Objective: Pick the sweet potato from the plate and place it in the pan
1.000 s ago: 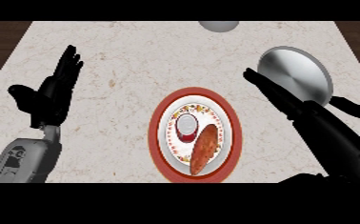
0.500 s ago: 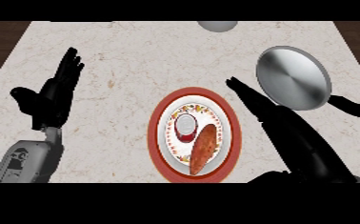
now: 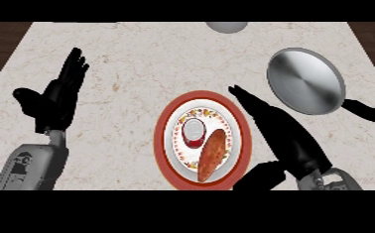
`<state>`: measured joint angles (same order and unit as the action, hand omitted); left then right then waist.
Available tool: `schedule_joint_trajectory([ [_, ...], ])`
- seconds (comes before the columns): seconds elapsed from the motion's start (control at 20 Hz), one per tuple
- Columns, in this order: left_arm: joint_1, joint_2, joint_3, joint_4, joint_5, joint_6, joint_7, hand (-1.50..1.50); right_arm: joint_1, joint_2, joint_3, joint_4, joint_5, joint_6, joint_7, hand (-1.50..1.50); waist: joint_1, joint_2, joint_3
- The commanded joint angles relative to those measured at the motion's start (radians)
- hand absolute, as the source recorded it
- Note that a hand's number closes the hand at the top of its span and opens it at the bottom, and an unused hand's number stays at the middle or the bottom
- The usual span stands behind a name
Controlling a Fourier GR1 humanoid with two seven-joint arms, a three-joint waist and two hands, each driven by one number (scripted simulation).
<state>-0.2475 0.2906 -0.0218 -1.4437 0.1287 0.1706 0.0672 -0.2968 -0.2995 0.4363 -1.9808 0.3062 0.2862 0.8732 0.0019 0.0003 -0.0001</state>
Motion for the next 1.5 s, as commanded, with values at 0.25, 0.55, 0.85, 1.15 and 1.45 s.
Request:
schedule_joint_trajectory([
  [0.25, 0.025, 0.014, 0.061, -0.042, -0.008, -0.056, 0.019, 0.00, 0.089, 0.046, 0.027, 0.026, 0.047, 0.103, -0.082, -1.50, -0.002, -0.001, 0.000],
  [0.55, -0.019, -0.035, 0.058, 0.057, -0.052, -0.056, -0.015, 0.00, -0.008, 0.163, 0.062, 0.181, 0.155, 0.113, -0.075, -1.50, 0.000, 0.001, 0.000],
  [0.85, 0.038, -0.051, 0.049, -0.028, -0.065, -0.050, 0.004, 0.00, -0.004, 0.125, 0.072, 0.189, 0.199, 0.215, -0.016, -1.50, 0.002, -0.001, 0.000],
  [1.15, -0.021, -0.077, 0.083, 0.097, -0.079, -0.066, -0.072, 0.00, -0.015, 0.218, 0.089, 0.247, 0.254, 0.243, 0.012, -1.50, -0.003, 0.000, 0.000],
  [1.45, 0.058, -0.099, 0.055, -0.039, -0.106, -0.058, 0.001, 0.00, 0.012, 0.243, 0.100, 0.377, 0.350, 0.181, -0.111, -1.50, 0.001, 0.000, 0.000],
])
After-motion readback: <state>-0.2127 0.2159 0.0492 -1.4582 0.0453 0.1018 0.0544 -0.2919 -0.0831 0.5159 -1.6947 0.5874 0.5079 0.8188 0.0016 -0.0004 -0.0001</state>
